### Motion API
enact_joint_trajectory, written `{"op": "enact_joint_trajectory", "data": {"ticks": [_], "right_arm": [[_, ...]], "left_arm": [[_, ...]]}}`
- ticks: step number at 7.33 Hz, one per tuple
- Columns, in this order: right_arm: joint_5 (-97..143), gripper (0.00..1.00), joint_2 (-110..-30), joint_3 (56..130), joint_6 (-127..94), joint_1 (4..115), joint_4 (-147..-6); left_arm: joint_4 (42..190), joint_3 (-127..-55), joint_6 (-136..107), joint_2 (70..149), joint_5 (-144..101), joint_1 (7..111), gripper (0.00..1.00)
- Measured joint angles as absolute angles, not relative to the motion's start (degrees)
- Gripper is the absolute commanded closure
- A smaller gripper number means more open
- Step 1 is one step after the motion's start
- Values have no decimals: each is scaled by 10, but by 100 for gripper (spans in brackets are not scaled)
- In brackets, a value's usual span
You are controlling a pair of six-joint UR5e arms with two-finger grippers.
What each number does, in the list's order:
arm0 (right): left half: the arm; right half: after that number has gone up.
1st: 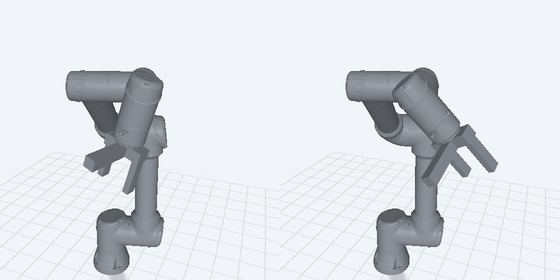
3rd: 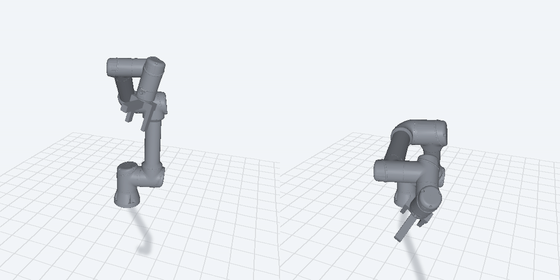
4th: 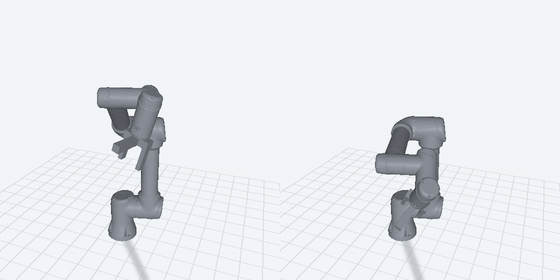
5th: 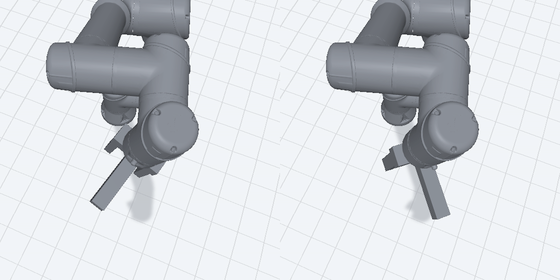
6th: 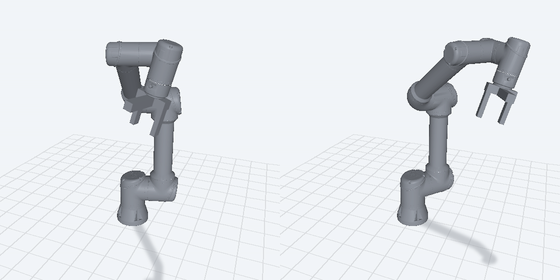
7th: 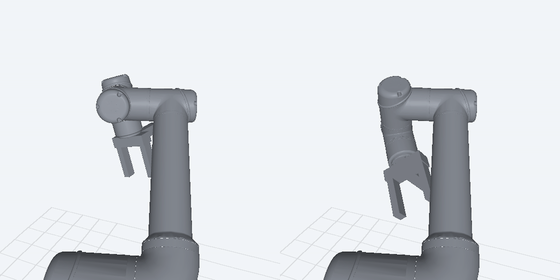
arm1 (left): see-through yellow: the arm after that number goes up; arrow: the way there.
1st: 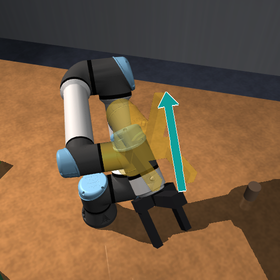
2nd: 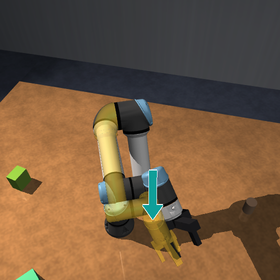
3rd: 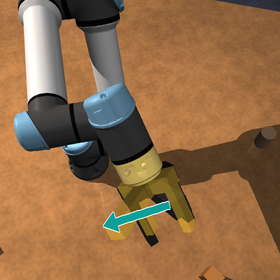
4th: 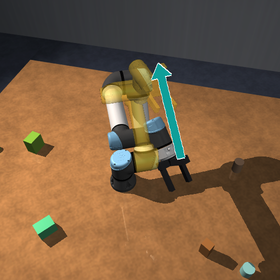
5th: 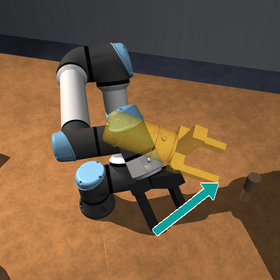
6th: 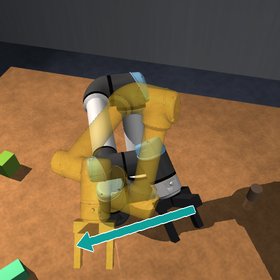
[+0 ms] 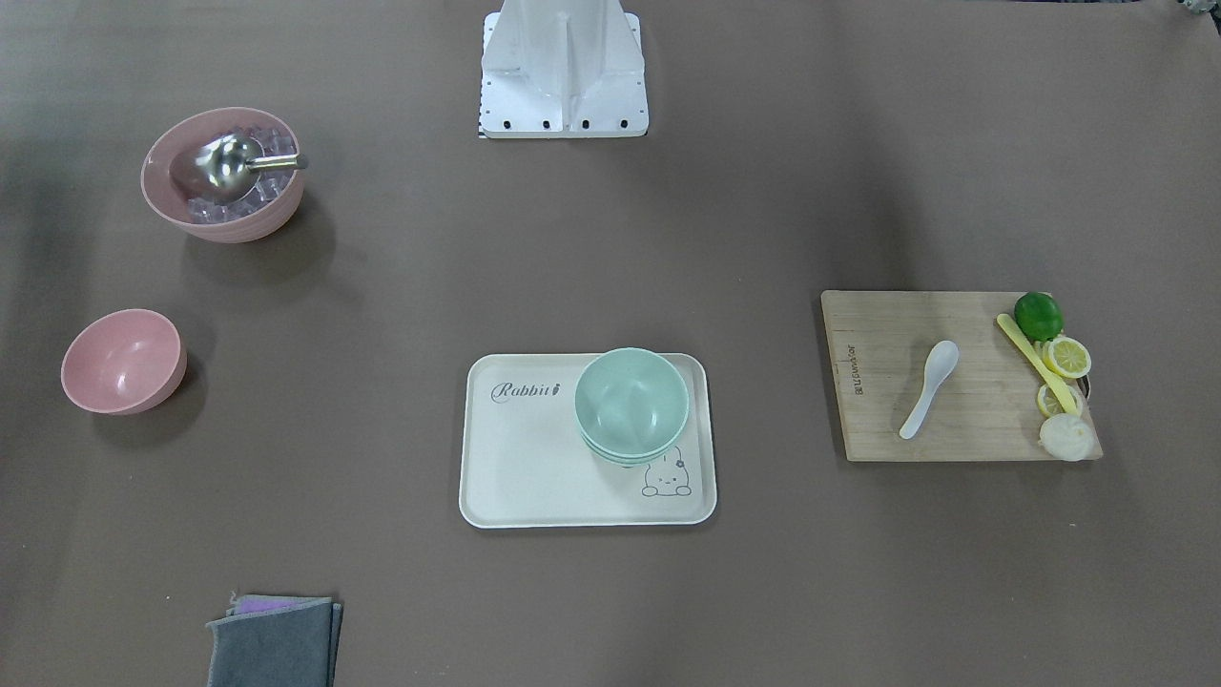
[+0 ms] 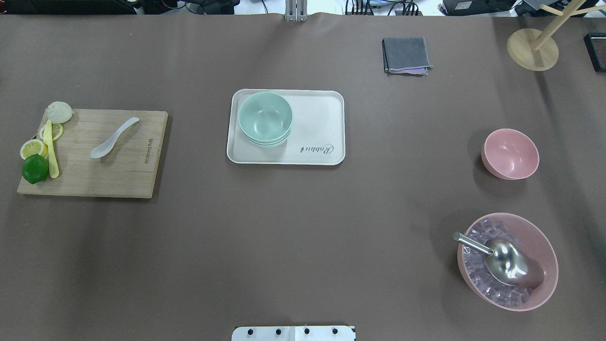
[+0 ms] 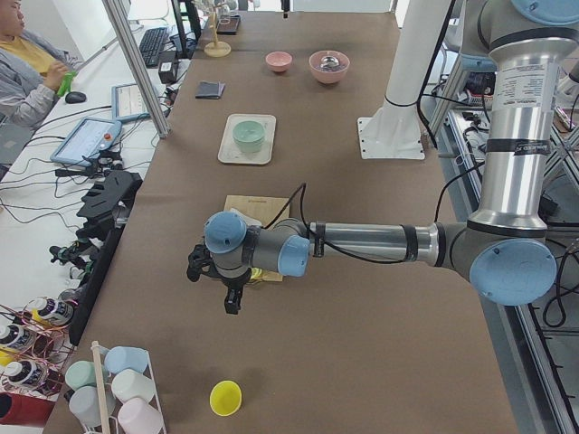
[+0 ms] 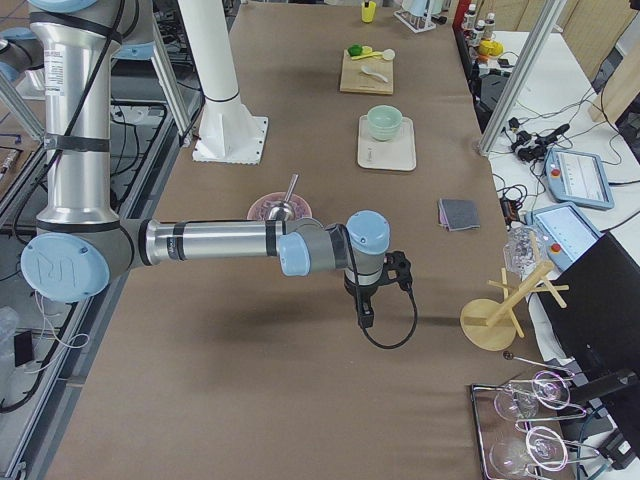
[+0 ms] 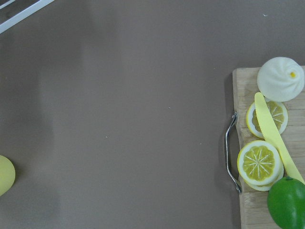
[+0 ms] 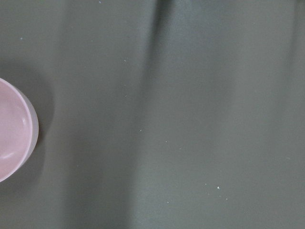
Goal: Stack pink bowl on green and place spoon
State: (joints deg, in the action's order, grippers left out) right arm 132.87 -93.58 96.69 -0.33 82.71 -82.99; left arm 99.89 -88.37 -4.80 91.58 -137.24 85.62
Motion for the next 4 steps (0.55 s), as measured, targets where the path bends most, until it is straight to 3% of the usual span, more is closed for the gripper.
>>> {"op": "enact_joint_trajectory", "data": {"ticks": [4], "right_arm": [[1330,0,-934,945,-3,819,-788]], "left_arm": [[1004,-882,-48,915,-1378,856,2]]}}
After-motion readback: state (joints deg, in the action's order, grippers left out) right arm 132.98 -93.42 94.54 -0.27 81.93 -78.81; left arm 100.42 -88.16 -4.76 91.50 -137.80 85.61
